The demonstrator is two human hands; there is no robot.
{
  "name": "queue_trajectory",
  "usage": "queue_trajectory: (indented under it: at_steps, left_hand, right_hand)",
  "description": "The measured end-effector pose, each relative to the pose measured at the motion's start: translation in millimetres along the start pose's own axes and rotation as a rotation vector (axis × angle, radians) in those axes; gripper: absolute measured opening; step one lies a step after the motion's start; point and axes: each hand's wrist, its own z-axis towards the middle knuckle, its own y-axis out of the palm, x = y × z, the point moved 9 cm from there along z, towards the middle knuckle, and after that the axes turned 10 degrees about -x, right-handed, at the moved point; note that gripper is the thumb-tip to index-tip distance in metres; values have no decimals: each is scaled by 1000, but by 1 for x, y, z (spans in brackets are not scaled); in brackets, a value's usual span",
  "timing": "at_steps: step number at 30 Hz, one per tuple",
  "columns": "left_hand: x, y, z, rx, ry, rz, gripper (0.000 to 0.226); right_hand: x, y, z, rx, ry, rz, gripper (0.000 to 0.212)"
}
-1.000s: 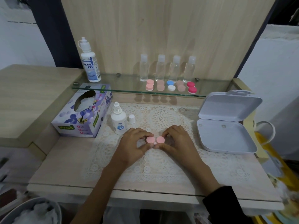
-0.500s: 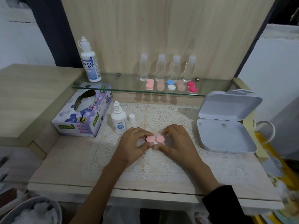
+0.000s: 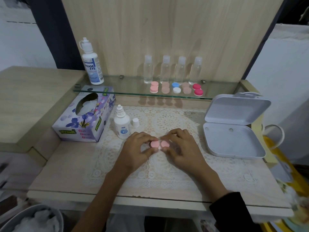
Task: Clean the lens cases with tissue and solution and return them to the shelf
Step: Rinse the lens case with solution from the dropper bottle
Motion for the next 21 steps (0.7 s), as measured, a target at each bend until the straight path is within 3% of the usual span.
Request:
queue_trajectory:
  at_steps: [5, 17, 21]
  left_hand:
    - [0, 0, 1, -3, -5, -5, 43]
    - [-1, 0, 1, 6, -2, -2, 41]
    - [0, 0, 1, 9, 8, 24, 41]
  right_hand:
    - [2, 0, 1, 6, 45, -93, 25]
    - [-3, 0, 0, 56, 83, -256, 26]
    - [2, 1, 2, 26, 72, -136, 32]
